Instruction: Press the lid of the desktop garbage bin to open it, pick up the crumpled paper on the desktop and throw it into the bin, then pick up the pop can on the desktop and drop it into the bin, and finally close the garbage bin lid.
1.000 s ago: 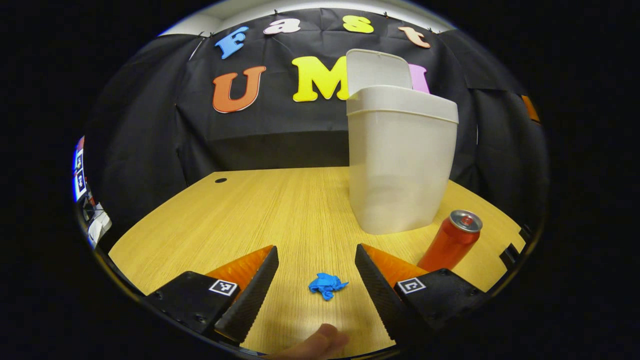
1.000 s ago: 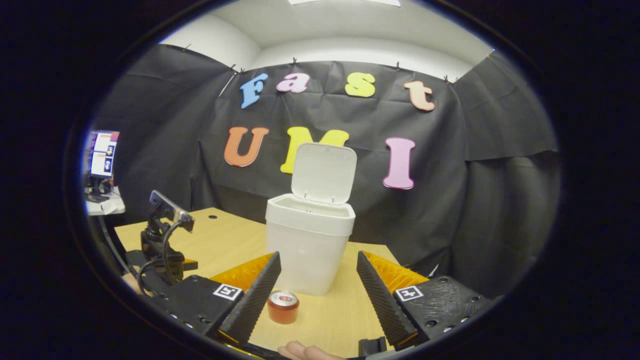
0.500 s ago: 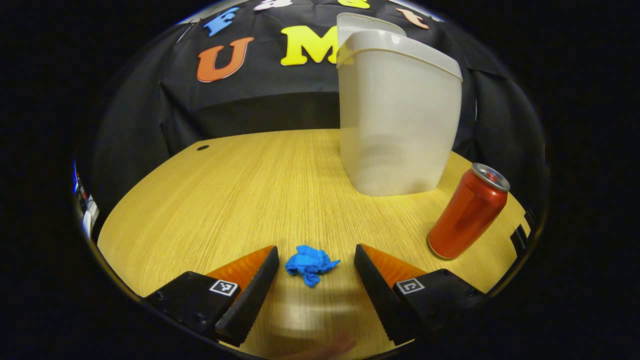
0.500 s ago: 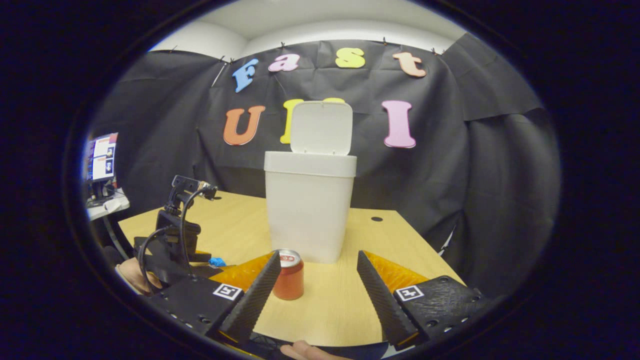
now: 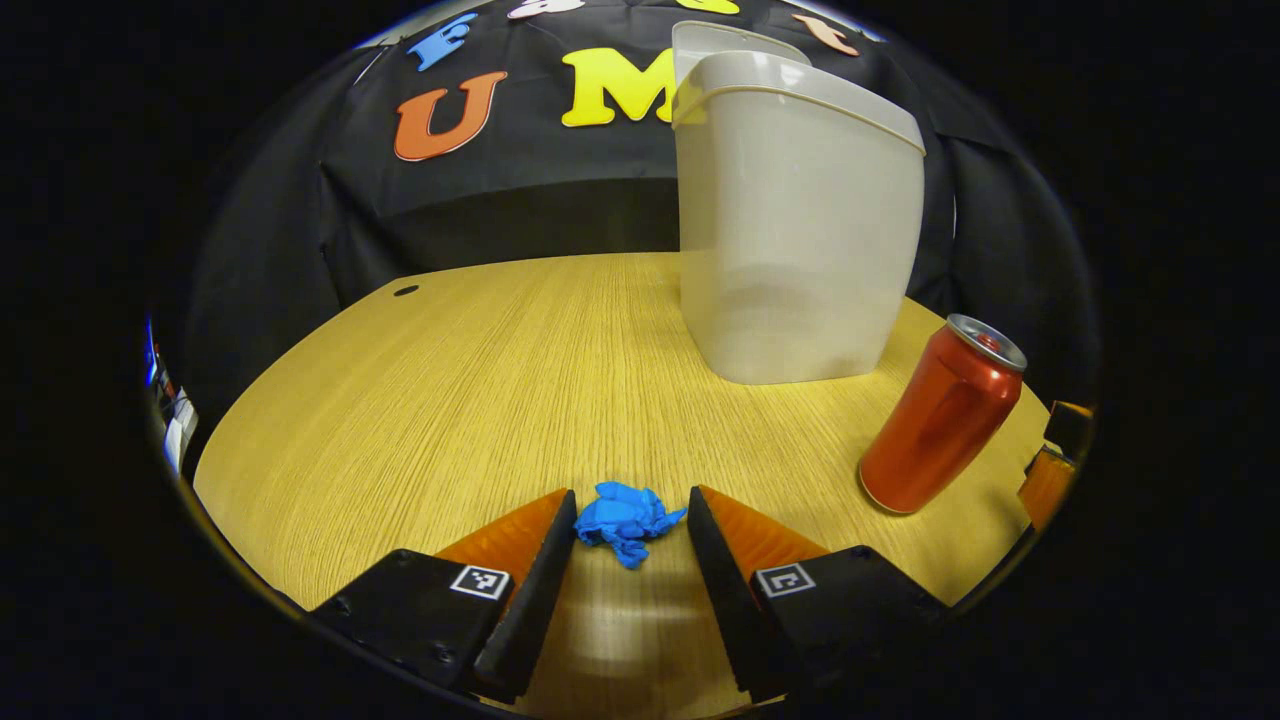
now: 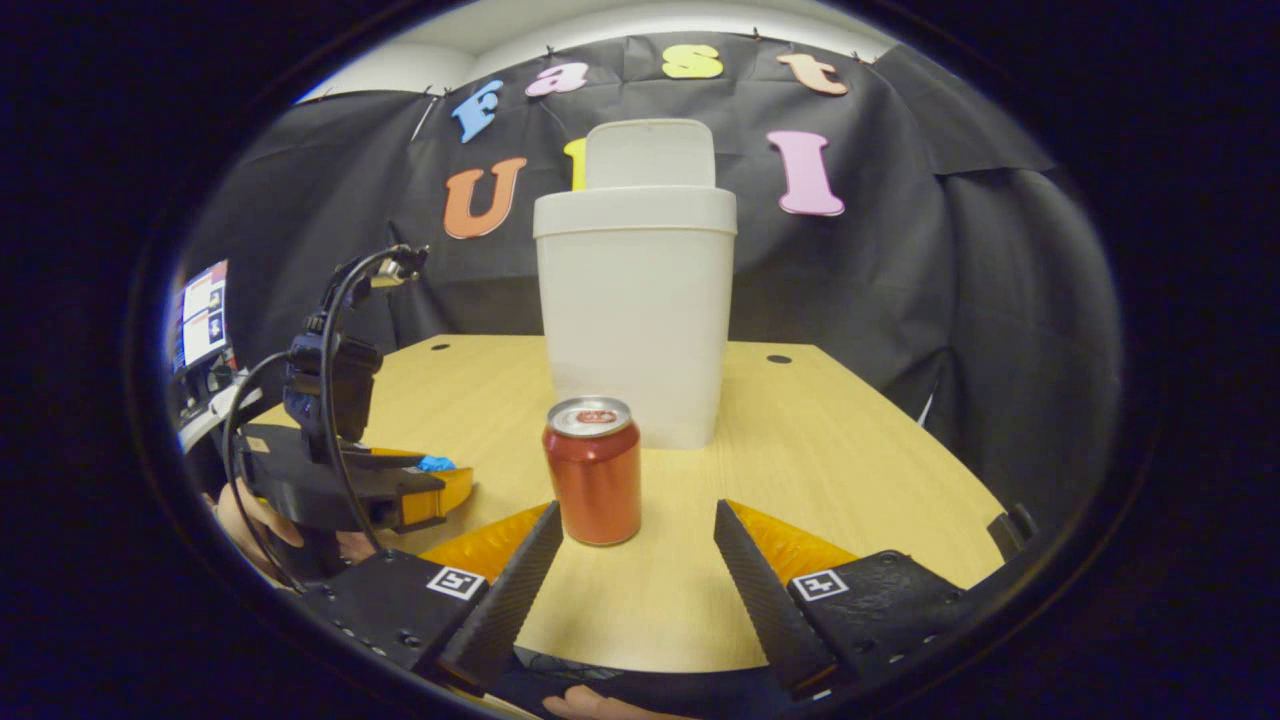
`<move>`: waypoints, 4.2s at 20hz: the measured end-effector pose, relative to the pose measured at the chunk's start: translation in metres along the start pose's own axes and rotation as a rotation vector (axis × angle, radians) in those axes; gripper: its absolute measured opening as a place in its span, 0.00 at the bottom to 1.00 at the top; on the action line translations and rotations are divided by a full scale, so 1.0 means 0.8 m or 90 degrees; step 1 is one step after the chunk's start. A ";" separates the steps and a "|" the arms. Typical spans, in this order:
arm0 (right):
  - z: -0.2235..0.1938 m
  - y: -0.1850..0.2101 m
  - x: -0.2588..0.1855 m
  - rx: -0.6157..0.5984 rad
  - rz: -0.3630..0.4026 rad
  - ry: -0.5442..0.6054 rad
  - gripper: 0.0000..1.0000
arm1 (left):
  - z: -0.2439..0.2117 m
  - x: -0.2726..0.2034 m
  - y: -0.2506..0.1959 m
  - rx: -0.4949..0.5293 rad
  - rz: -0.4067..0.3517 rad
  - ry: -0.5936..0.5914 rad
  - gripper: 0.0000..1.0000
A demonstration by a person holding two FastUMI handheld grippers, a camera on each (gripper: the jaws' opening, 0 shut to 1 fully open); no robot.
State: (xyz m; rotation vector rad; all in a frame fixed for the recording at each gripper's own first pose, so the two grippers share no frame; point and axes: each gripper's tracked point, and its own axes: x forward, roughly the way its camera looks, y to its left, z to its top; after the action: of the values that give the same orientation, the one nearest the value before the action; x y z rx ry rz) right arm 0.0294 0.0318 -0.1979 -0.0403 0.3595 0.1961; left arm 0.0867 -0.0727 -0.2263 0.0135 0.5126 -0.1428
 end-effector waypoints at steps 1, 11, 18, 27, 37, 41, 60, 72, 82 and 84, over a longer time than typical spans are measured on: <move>-0.001 0.005 0.004 -0.002 0.002 0.002 0.96 | -0.001 0.000 0.000 0.000 0.000 0.001 0.70; -0.006 0.024 0.030 -0.033 0.000 0.010 0.95 | 0.008 -0.008 0.022 -0.017 0.023 -0.001 0.40; 0.002 0.035 0.063 -0.032 -0.016 0.006 0.95 | 0.059 -0.048 0.025 -0.028 0.028 -0.084 0.40; -0.001 0.040 0.102 -0.023 -0.034 0.030 0.91 | 0.101 -0.099 0.019 -0.021 0.026 -0.158 0.40; 0.101 0.038 0.027 -0.066 -0.021 -0.101 0.81 | 0.124 -0.129 0.037 -0.049 0.050 -0.201 0.40; 0.156 -0.003 -0.015 -0.075 -0.062 -0.166 0.82 | 0.132 -0.143 0.039 -0.044 0.058 -0.213 0.40; 0.151 -0.099 -0.066 -0.068 -0.071 -0.163 0.81 | 0.356 -0.208 -0.002 -0.031 0.054 -0.352 0.39; 0.136 -0.142 -0.061 -0.038 -0.081 -0.160 0.81 | 0.496 -0.106 -0.091 -0.024 -0.042 -0.391 0.39; 0.127 -0.149 -0.052 -0.028 -0.080 -0.149 0.82 | 0.497 -0.010 -0.157 0.015 -0.073 -0.342 0.41; 0.126 -0.149 -0.050 -0.028 -0.077 -0.146 0.82 | 0.494 -0.006 -0.161 0.016 -0.080 -0.333 0.45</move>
State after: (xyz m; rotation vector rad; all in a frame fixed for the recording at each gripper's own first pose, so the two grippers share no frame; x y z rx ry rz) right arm 0.0509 -0.0854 -0.0889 -0.0817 0.1242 0.0882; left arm 0.2571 -0.2189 0.1233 -0.0313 -0.0109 -0.2661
